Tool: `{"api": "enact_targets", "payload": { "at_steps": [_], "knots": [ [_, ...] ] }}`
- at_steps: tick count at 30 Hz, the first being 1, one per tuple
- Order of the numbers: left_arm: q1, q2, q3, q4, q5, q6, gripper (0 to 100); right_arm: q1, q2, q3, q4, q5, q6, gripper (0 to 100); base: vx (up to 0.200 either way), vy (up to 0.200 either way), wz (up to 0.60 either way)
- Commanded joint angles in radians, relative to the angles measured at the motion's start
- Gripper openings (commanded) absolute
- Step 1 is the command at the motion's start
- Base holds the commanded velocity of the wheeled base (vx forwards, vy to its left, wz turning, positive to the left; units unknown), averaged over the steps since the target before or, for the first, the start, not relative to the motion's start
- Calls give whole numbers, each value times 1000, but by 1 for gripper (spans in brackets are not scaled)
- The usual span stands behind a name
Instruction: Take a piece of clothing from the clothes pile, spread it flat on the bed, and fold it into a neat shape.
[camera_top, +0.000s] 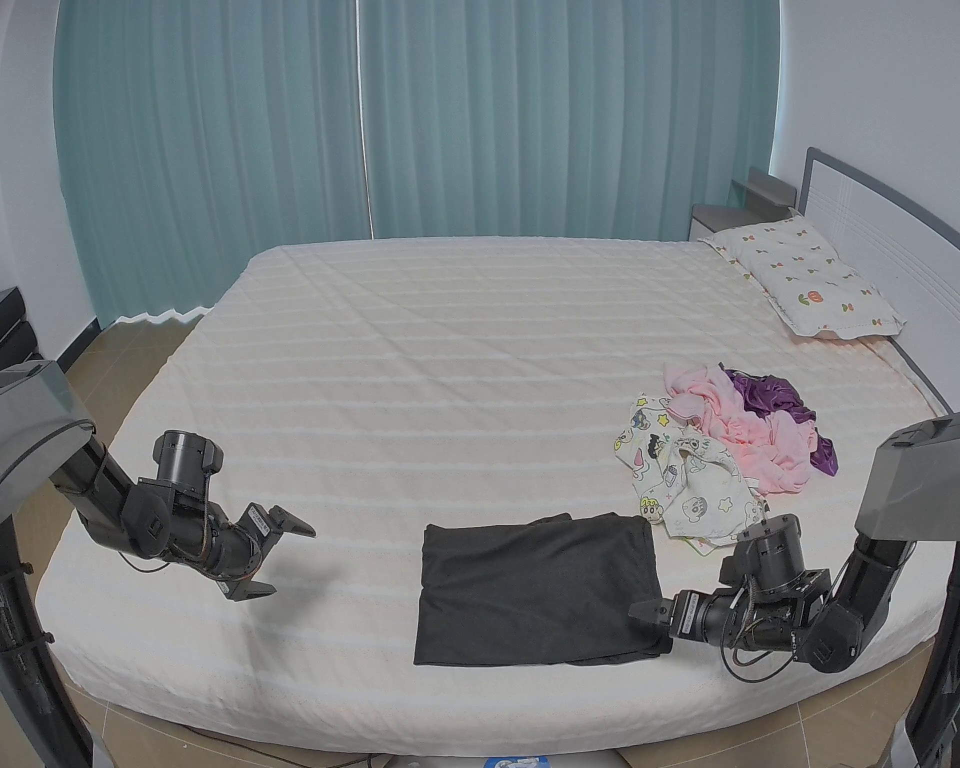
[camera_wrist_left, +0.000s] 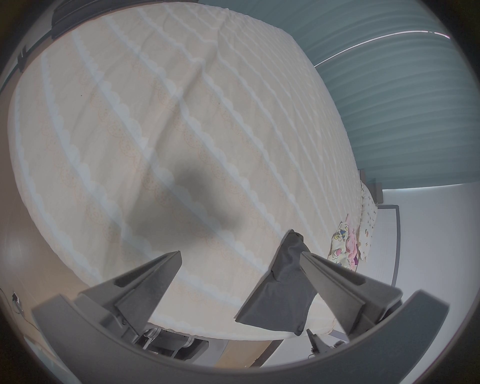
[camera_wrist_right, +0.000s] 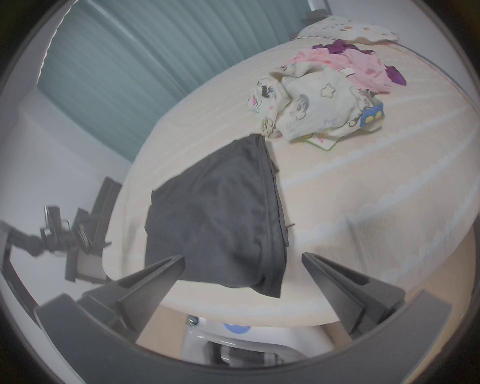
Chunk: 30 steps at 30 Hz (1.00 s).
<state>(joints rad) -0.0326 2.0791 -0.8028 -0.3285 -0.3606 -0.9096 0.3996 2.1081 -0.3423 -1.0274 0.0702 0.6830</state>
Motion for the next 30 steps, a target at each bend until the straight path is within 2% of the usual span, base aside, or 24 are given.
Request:
{"api": "enact_targets", "payload": {
  "at_steps": [1, 4, 8, 23, 25, 30],
  "knots": [
    [-40, -7, 0, 2, 5, -2, 100, -31, -40, 5, -16, 8, 36, 100, 0, 0, 0],
    [-69, -7, 0, 2, 19, -15, 100, -33, -20, -1, -17, 13, 43, 100, 0, 0, 0],
    [-99, -7, -10, 2, 49, -46, 100, -33, -20, -4, -33, 14, 43, 100, 0, -200, 0],
    [-191, 12, -38, -3, 92, -34, 100, -41, -17, -4, -39, 13, 41, 100, 0, -187, 0],
    [-193, 41, -55, -20, 94, 20, 100, -38, -14, -4, -39, 13, 40, 100, 0, 0, 0],
    [-181, 122, -69, -93, 154, 261, 100, -33, -14, -3, -48, 11, 36, 100, 0, 0, 0]
  ]
}}
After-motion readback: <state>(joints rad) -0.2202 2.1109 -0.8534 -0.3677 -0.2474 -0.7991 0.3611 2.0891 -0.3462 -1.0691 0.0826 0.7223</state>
